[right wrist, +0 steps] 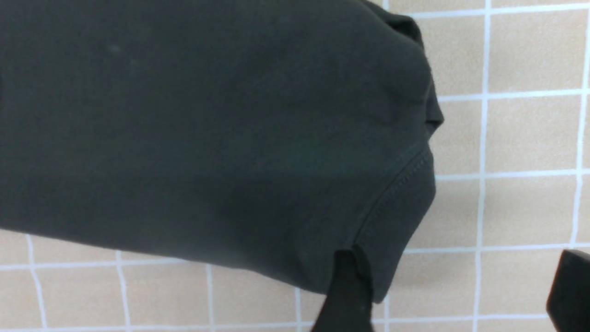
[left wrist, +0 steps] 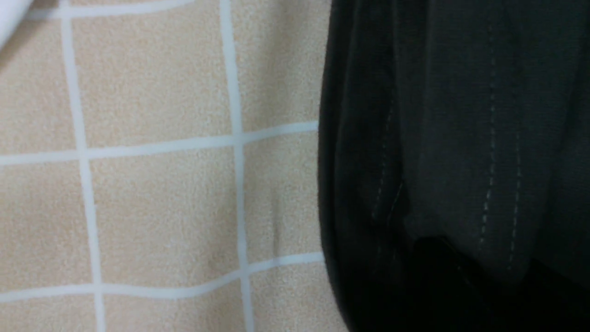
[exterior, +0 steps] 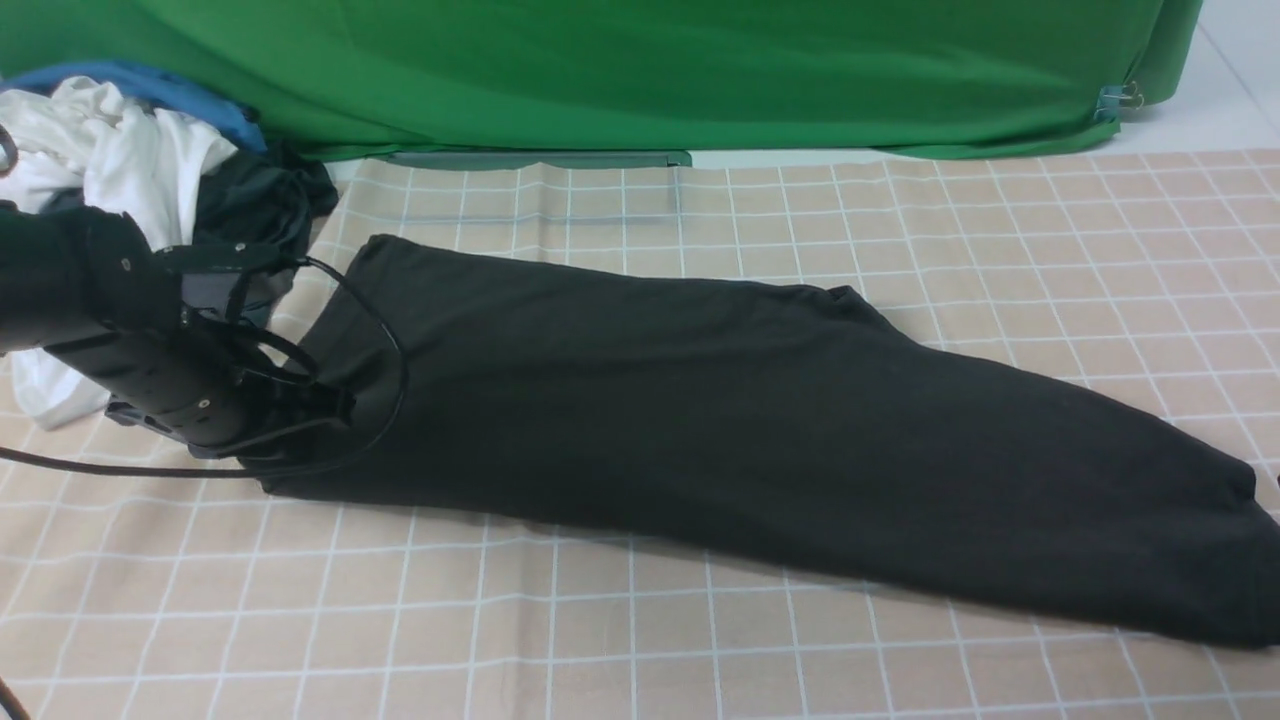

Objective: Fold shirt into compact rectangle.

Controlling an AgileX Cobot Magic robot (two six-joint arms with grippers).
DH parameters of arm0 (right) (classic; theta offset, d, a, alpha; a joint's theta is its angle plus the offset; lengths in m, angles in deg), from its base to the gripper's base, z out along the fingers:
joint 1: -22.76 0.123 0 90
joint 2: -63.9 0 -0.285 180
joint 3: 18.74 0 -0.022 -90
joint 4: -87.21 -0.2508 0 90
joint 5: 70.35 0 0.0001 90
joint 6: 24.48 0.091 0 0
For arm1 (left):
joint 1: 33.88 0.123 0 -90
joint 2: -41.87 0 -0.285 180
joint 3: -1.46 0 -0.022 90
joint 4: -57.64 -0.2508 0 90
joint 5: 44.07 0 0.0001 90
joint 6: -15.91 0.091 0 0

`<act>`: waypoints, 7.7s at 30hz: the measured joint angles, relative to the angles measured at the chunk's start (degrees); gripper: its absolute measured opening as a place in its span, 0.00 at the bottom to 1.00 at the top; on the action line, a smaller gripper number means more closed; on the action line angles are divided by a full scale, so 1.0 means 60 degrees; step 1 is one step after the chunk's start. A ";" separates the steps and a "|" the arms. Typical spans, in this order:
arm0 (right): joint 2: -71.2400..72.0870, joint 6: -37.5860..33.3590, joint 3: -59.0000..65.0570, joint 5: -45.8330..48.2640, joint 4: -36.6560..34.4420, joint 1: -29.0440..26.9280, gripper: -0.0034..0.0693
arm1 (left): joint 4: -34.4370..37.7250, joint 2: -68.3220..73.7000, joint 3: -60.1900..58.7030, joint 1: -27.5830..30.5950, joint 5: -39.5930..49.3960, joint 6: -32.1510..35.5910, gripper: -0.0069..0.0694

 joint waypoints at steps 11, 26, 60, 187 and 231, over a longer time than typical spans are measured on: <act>0.0000 -0.0028 0.0000 0.0000 -0.0009 0.0000 0.83 | -0.0849 -0.2399 -0.0166 0.0031 0.2660 -0.1333 0.14; 0.0000 -0.0094 0.0000 -0.0198 -0.0846 0.0000 0.83 | -0.1738 -0.2733 -0.0177 0.0080 0.4250 -0.1837 0.35; -0.4320 -0.0788 -0.1615 -0.1412 -0.0972 0.1484 0.26 | -0.0332 -0.7258 0.0408 0.0091 0.4415 -0.1390 0.11; -0.6276 0.1373 -0.6281 0.1425 -0.1175 0.8610 0.10 | 0.1842 -0.7258 0.0408 0.0091 0.4334 -0.0443 0.12; -0.6110 0.1316 -0.6330 0.0434 0.0231 0.5705 0.22 | 0.1371 -0.7258 0.0408 0.0091 0.4625 -0.0466 0.12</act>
